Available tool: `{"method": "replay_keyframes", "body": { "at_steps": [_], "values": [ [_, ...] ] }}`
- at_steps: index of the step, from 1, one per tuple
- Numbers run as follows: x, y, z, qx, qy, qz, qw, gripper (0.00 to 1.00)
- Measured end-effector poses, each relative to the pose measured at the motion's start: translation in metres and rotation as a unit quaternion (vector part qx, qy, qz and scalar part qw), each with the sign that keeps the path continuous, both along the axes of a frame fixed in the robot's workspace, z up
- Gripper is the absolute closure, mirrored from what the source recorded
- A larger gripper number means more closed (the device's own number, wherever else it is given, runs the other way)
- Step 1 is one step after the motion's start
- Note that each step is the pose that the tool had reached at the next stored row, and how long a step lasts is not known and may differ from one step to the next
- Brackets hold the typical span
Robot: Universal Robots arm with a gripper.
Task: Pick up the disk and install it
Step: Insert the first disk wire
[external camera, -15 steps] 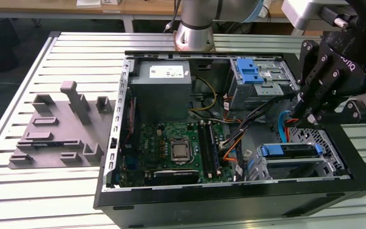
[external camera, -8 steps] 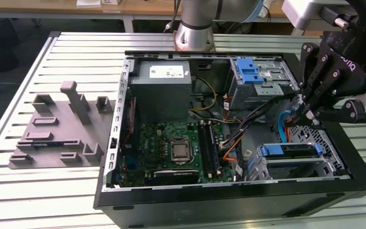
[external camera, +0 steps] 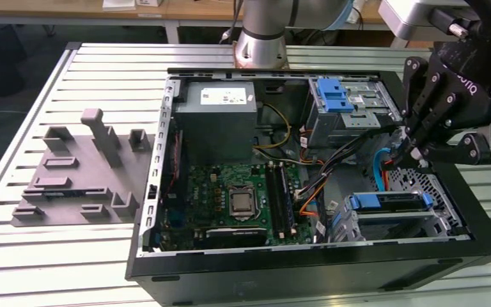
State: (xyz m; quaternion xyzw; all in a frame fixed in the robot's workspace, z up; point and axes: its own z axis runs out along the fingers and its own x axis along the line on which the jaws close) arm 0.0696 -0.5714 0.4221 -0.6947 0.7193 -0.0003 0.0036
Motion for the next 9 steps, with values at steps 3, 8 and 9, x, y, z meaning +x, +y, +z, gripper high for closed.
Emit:
{"method": "replay_keyframes", "body": {
  "at_steps": [3,8,9],
  "values": [
    [0.0012,0.0013,-0.0002,0.0,0.0,0.0,1.0,0.89],
    [0.0062,0.003,-0.0007,0.0,0.0,0.0,1.0,0.89],
    [0.0074,0.0032,-0.0007,0.0,0.0001,0.0,1.0,0.89]
  ]
}}
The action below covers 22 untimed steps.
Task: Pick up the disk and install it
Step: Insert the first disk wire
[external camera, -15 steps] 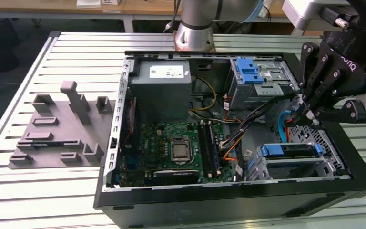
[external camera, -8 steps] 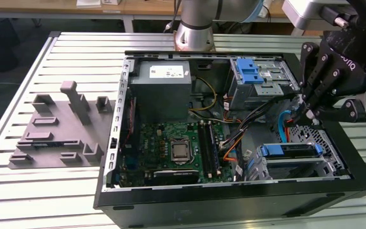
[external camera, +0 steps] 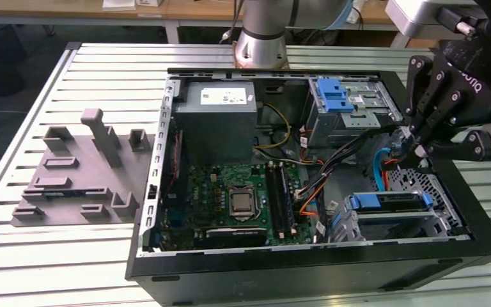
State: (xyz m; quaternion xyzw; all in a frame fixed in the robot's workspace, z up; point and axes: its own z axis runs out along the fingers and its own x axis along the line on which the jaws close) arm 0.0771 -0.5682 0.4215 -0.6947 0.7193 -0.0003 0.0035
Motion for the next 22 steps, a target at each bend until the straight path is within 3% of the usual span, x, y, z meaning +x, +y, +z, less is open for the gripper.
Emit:
{"method": "replay_keyframes", "body": {
  "at_steps": [10,22],
  "values": [
    [0.0096,0.0023,-0.0006,0.0,0.0001,0.0,1.0,0.89],
    [0.0103,0.0041,-0.0009,-0.0005,0.0001,0.0,1.0,0.89]
  ]
}}
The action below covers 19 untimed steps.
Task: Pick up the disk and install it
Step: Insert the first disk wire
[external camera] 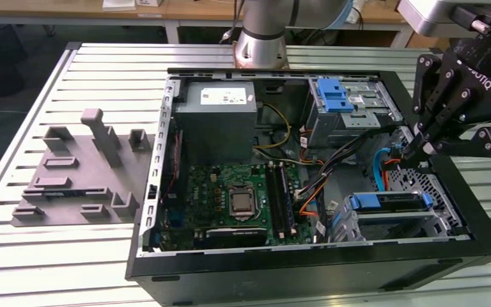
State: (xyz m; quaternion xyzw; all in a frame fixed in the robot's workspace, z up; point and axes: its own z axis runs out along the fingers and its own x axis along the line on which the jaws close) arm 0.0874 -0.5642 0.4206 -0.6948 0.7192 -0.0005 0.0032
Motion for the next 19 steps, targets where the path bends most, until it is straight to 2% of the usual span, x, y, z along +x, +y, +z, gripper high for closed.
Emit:
{"method": "replay_keyframes", "body": {
  "at_steps": [10,19],
  "values": [
    [0.0,0.0105,-0.0005,0.0,0.0,0.0,1.0,0.89],
    [0.0,0.011,-0.0005,0.0,0.0,0.0,1.0,0.89]
  ]
}}
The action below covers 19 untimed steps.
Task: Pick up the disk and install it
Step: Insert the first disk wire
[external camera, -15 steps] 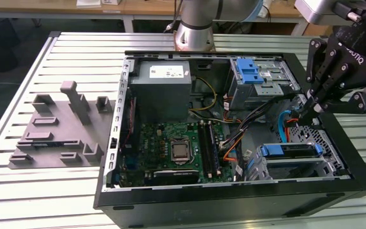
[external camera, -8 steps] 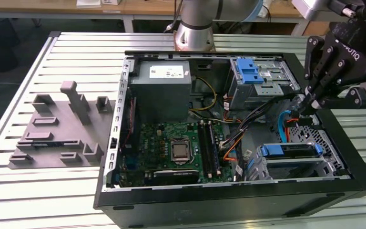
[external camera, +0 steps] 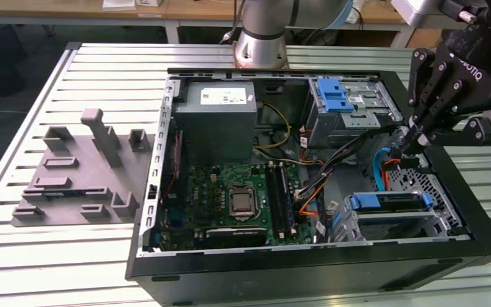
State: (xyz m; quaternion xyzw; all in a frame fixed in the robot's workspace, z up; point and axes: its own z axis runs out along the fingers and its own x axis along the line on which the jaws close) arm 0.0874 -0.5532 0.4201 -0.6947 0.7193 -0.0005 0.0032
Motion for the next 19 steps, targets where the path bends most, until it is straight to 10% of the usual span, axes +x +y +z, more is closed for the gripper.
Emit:
{"method": "replay_keyframes", "body": {
  "at_steps": [19],
  "values": [
    [0.0018,0.016,-0.0025,0.0,0.0,0.0,1.0,0.89]
  ]
}}
